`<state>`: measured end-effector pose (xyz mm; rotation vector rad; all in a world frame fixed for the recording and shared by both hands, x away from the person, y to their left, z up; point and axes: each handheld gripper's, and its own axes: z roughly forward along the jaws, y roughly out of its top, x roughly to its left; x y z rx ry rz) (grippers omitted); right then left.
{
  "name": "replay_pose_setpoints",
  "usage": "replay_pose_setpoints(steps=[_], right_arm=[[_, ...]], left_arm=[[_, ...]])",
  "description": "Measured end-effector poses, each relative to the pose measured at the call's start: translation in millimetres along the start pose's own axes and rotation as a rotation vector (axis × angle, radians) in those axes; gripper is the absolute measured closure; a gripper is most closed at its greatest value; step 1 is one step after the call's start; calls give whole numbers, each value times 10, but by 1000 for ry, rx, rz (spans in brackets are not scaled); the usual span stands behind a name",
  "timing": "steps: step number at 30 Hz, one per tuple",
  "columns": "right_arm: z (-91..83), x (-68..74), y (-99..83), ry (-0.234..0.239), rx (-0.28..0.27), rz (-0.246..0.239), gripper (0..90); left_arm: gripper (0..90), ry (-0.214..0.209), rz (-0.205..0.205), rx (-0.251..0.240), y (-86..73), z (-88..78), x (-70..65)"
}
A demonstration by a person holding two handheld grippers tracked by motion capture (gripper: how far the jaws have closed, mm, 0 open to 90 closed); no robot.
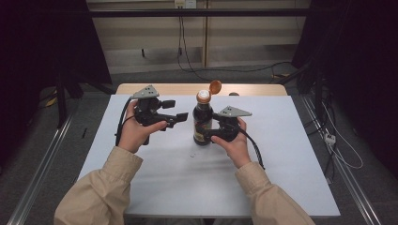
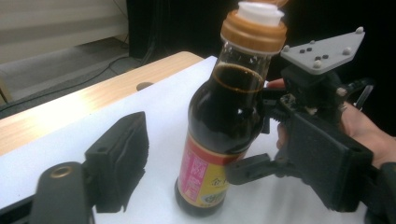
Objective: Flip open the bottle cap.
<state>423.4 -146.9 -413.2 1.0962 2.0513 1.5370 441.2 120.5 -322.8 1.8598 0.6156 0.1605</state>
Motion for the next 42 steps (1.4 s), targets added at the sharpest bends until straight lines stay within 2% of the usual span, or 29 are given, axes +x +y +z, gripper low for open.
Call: replay_pose_setpoints(steps=[15, 32, 38, 42], right_arm=[[-156, -33, -45, 28, 19, -3, 69], [-319, -16, -114, 55, 18, -2, 74], [-392, 18, -143, 65, 28, -17, 76], [-456, 13, -186, 69, 31, -10, 78]], left_arm=[[100, 7, -9, 2, -167, -24, 48], [90, 17, -17, -9, -348, -125, 59], [90, 18, -16, 0, -490, -172, 55], [90, 18, -23, -2, -573, -203, 50]])
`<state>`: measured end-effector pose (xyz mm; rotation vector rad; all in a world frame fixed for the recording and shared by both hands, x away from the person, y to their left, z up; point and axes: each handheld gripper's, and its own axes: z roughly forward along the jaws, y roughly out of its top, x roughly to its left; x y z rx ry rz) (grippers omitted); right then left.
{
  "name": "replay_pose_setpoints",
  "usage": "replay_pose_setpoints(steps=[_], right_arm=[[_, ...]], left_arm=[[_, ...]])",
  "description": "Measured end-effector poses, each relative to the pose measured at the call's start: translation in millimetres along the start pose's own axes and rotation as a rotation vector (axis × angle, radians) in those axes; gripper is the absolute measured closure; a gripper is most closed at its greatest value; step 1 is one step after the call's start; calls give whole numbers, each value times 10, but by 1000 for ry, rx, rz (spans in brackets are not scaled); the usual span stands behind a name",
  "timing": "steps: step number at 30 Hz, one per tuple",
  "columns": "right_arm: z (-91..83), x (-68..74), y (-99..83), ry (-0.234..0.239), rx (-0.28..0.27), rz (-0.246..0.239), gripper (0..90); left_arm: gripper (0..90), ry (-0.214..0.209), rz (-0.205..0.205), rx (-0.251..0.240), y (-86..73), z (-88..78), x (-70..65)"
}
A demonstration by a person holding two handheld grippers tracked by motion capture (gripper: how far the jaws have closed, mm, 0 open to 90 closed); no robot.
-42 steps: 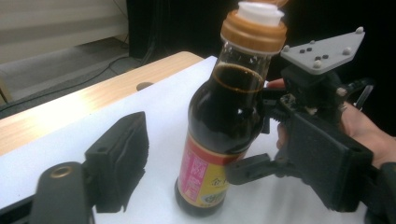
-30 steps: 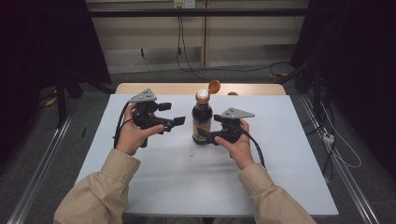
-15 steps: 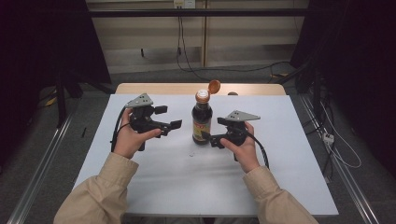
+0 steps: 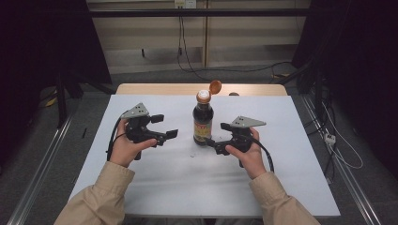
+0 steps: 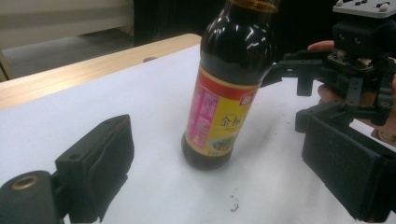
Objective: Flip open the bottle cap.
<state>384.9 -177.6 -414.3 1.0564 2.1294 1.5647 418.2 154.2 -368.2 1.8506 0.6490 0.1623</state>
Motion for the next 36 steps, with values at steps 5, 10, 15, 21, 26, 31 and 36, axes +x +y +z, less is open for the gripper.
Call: replay_pose_setpoints(steps=[5, 10, 15, 21, 26, 31, 36], right_arm=[[-112, 3, -65, 3, -3, 0, 79], [-237, 36, -107, 9, -2, -10, 79], [-335, 18, -163, 7, 6, -8, 80], [-427, -22, -267, 8, 20, 10, 80], [-517, -44, -341, 0, 24, 14, 81], [-585, -49, -377, -3, 17, 17, 85], [-632, -44, -405, -8, 17, 16, 88]], left_arm=[[89, -1, -9, -3, -93, -36, -5], [89, 5, -9, -3, -183, -92, -27], [89, 10, -8, -14, -255, -135, -43], [89, 15, -9, -12, -355, -212, -50], [89, 19, -22, -16, -443, -257, -29], [90, 22, -15, -22, -498, -298, -37], [90, 22, -15, -16, -562, -341, -45]])
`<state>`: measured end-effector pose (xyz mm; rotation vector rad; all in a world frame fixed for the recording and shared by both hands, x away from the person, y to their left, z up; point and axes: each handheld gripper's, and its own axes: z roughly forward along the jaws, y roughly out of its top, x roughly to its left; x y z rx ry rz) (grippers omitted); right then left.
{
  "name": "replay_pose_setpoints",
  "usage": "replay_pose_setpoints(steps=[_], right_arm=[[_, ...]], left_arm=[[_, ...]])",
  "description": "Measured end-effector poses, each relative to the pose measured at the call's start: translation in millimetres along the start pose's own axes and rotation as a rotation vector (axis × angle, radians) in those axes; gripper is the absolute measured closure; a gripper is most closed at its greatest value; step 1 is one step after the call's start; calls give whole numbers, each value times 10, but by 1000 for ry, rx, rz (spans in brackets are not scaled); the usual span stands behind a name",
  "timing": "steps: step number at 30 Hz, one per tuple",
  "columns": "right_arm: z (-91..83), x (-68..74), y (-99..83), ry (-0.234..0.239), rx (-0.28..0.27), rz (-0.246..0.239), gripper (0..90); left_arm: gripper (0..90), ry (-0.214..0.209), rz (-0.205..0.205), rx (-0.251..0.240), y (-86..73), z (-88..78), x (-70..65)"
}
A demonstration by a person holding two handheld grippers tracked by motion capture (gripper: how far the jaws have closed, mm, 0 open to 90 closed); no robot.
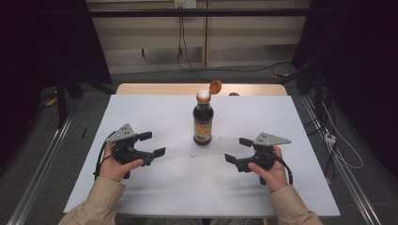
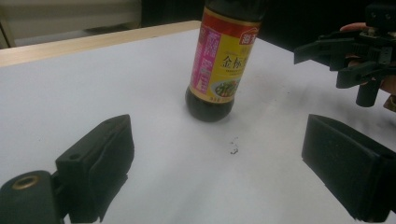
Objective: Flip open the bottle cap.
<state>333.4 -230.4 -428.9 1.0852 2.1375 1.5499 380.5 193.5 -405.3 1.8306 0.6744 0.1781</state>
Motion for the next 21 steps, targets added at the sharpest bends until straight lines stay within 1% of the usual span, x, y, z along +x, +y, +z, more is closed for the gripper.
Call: replay_pose_setpoints(steps=[3, 10, 11, 13, 15, 21], right_arm=[[-28, -1, -29, -4, 6, -6, 88], [-120, -20, -81, -17, 3, -1, 90], [-131, -23, -88, -19, 2, 0, 90], [-155, -31, -99, -24, 1, -3, 90], [-175, -36, -109, -26, 1, -1, 91], [-244, -58, -151, -40, 7, -11, 92]], left_arm=[[90, 4, 2, 6, -37, -21, 3], [90, 10, -3, 0, -82, -74, -1], [90, 4, -6, -3, -87, -77, 0], [90, 3, -4, 5, -104, -87, 0], [90, 5, -11, 7, -123, -95, 2], [90, 11, -15, 12, -168, -129, 1]])
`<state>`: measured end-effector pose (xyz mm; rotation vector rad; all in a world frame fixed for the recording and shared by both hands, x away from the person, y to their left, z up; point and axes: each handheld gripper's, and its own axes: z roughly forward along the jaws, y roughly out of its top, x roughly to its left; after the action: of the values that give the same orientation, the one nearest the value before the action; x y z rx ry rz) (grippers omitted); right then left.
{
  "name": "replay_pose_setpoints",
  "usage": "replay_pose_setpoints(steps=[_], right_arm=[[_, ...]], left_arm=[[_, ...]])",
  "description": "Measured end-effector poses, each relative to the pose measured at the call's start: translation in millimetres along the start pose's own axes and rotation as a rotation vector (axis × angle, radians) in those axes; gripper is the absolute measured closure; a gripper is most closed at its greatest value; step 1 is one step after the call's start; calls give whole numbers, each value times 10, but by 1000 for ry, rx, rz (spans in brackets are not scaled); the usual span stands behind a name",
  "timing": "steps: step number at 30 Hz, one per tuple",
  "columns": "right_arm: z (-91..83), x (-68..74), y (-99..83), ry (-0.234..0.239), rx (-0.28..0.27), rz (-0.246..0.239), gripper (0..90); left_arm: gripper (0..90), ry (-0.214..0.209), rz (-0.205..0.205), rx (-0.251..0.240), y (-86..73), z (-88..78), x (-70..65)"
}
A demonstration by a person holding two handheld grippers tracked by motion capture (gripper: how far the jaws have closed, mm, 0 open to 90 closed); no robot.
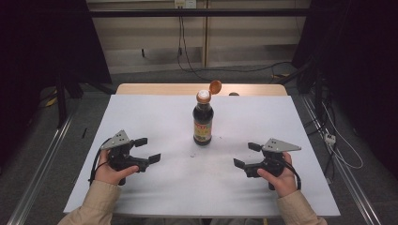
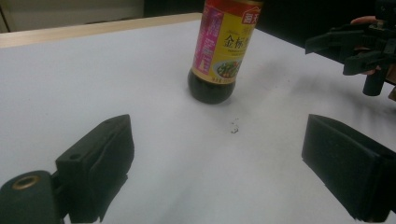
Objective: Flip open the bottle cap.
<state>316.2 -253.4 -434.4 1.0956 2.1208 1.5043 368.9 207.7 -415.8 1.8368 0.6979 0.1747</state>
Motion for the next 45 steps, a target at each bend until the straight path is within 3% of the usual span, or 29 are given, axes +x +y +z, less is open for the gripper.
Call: replay_pose_setpoints(steps=[40, 45], right_arm=[[-377, -120, -250, -72, 24, -1, 96], [-411, -120, -272, -80, 25, -5, 97]], left_arm=[[91, 30, -8, 23, -183, -156, 37], [91, 34, -24, 19, -209, -180, 41]])
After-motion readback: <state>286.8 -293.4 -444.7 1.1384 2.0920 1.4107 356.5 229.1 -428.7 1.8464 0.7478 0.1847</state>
